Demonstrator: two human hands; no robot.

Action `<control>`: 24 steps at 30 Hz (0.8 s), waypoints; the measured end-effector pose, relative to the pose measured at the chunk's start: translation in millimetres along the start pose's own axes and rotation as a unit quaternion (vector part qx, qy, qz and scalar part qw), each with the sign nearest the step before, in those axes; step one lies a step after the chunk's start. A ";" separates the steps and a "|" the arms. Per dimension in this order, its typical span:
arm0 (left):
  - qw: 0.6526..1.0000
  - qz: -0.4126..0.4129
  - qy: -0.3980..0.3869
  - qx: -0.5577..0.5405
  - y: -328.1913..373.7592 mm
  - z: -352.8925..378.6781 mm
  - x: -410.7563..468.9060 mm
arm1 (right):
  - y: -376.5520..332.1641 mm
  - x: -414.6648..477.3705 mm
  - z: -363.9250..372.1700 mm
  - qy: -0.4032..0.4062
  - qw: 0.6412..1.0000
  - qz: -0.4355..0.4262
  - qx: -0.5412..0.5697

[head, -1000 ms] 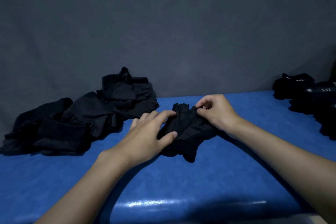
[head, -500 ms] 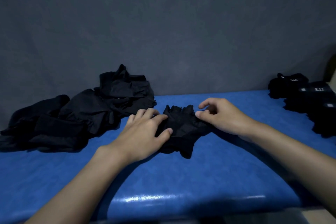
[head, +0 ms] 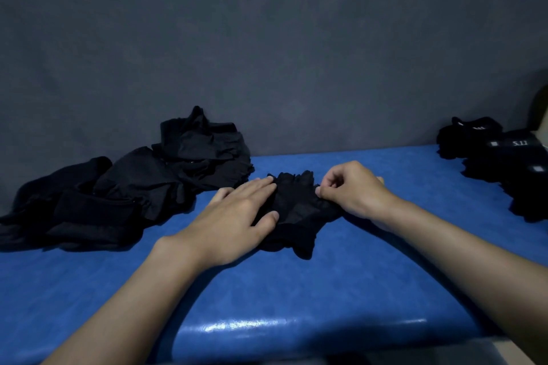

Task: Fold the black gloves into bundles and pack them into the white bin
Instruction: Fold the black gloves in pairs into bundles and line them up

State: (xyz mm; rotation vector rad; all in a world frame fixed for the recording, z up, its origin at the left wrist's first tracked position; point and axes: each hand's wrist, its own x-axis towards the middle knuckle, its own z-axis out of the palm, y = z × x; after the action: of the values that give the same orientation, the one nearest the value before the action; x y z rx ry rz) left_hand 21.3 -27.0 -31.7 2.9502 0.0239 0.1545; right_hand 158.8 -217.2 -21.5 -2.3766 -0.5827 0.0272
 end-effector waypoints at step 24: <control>0.999 -0.030 -0.013 0.044 14.0 -2.7 -4.3 | 8.1 -12.8 -32.8 -0.109 0.993 -0.020 0.039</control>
State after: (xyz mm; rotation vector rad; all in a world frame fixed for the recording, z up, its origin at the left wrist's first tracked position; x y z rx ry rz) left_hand 16.8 -40.4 -26.9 3.0338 0.1171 0.1107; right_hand 156.1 -248.2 -3.0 -2.3004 -0.7191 0.2883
